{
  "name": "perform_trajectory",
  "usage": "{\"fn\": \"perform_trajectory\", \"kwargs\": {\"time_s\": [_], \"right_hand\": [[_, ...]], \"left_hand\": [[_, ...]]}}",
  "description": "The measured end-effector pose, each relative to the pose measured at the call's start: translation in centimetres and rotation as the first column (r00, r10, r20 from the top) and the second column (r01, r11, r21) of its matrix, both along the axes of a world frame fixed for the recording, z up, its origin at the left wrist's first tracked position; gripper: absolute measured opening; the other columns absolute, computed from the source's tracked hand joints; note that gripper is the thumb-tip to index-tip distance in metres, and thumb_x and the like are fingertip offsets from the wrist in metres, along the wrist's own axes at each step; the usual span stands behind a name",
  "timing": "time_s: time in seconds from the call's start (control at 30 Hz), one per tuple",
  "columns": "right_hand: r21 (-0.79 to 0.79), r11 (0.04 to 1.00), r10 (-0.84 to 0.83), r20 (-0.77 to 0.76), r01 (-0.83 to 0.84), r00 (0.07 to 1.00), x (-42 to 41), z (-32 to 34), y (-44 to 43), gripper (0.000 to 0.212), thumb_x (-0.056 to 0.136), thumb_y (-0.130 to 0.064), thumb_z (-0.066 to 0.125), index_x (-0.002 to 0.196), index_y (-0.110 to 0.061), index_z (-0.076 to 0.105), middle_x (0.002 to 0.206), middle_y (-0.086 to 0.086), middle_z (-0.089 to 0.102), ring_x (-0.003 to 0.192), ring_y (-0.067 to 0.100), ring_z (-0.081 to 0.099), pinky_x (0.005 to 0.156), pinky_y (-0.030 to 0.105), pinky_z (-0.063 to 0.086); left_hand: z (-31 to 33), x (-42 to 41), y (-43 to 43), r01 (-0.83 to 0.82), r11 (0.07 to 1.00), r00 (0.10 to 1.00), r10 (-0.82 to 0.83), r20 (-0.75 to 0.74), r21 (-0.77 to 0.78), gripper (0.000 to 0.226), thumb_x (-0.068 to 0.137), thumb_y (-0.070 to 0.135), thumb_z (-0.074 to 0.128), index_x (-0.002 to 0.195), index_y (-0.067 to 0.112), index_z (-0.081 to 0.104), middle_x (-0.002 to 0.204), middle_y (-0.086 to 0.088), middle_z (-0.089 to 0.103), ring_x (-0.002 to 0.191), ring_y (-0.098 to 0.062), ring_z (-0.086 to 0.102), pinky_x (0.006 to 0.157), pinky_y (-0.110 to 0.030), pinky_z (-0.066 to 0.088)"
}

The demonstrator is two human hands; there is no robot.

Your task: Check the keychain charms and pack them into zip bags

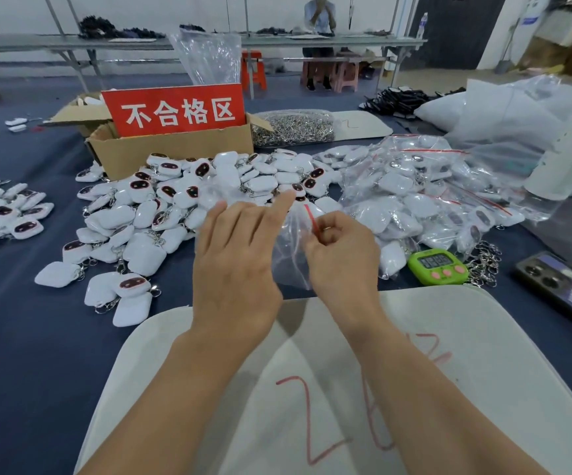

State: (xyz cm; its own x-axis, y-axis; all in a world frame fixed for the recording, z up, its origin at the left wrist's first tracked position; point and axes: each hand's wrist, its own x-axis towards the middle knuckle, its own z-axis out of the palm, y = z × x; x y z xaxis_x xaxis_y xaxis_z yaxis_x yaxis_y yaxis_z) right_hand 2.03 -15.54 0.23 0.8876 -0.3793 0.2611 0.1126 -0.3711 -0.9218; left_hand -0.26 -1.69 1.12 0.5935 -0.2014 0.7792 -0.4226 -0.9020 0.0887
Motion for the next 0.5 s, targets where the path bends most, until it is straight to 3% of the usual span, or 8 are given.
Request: {"fn": "perform_trajectory", "kwargs": {"time_s": [0.13, 0.2, 0.27, 0.37, 0.43, 0.5], "right_hand": [[-0.338, 0.939, -0.086, -0.055, 0.063, 0.995, -0.1, -0.4, 0.2, 0.026, 0.079, -0.034, 0.073, 0.069, -0.027, 0.049, 0.062, -0.009, 0.057, 0.065, 0.014, 0.056, 0.057, 0.027, 0.037], [-0.366, 0.93, -0.017, -0.08, -0.013, 0.997, 0.1, -0.4, 0.2, 0.027, 0.082, -0.031, 0.071, 0.064, -0.027, 0.052, 0.056, -0.011, 0.056, 0.06, 0.007, 0.053, 0.055, 0.023, 0.034], [-0.288, 0.947, 0.134, -0.048, -0.142, 0.99, 0.2, -0.5, 0.3, 0.035, 0.088, -0.026, 0.069, 0.057, -0.023, 0.052, 0.046, -0.013, 0.05, 0.049, 0.006, 0.046, 0.05, 0.016, 0.031], [-0.064, 0.937, 0.343, -0.033, -0.344, 0.939, 0.1, -0.5, 0.6, 0.039, 0.093, -0.009, 0.059, 0.055, -0.019, 0.055, 0.049, -0.013, 0.042, 0.05, 0.005, 0.035, 0.052, 0.019, 0.032], [0.159, 0.881, 0.46, -0.06, -0.447, 0.886, -0.1, -0.4, 0.6, 0.037, 0.093, 0.001, 0.052, 0.071, -0.02, 0.072, 0.059, -0.006, 0.054, 0.053, 0.008, 0.042, 0.052, 0.025, 0.038], [0.408, 0.75, 0.577, -0.019, -0.52, 0.817, -0.4, 0.0, 0.6, 0.036, 0.094, 0.009, 0.052, 0.088, -0.015, 0.078, 0.065, 0.0, 0.066, 0.051, 0.009, 0.054, 0.048, 0.022, 0.045]], "left_hand": [[-1.0, 0.2, -0.3, 0.007, 0.995, 0.966, 0.017, -0.258, 0.095, 0.1, 0.052, 0.007, 0.08, 0.148, 0.013, 0.051, 0.138, -0.01, 0.057, 0.137, -0.03, 0.043, 0.124, -0.045, 0.021], [-1.5, 0.2, -0.4, 0.031, 0.995, 0.934, 0.004, -0.358, 0.092, 0.105, 0.053, 0.026, 0.082, 0.151, 0.014, 0.046, 0.149, -0.008, 0.051, 0.146, -0.029, 0.038, 0.126, -0.042, 0.017], [-1.7, 0.3, -0.5, 0.044, 0.998, 0.921, -0.019, -0.389, 0.055, 0.101, 0.057, 0.036, 0.07, 0.152, 0.015, 0.044, 0.154, -0.006, 0.048, 0.149, -0.028, 0.035, 0.126, -0.042, 0.018], [-1.7, 0.3, -0.6, 0.051, 0.999, 0.911, -0.041, -0.409, 0.014, 0.1, 0.056, 0.034, 0.06, 0.154, 0.018, 0.041, 0.158, -0.005, 0.043, 0.153, -0.026, 0.03, 0.127, -0.044, 0.019], [-1.6, 0.4, -0.4, 0.065, 0.998, 0.904, -0.055, -0.424, 0.008, 0.105, 0.056, 0.031, 0.066, 0.157, 0.021, 0.036, 0.162, -0.003, 0.037, 0.155, -0.025, 0.024, 0.127, -0.044, 0.018], [-1.4, 0.6, -0.1, 0.076, 0.997, 0.903, -0.066, -0.425, 0.005, 0.109, 0.06, 0.026, 0.078, 0.159, 0.025, 0.032, 0.164, -0.001, 0.033, 0.157, -0.023, 0.019, 0.128, -0.042, 0.015]]}}
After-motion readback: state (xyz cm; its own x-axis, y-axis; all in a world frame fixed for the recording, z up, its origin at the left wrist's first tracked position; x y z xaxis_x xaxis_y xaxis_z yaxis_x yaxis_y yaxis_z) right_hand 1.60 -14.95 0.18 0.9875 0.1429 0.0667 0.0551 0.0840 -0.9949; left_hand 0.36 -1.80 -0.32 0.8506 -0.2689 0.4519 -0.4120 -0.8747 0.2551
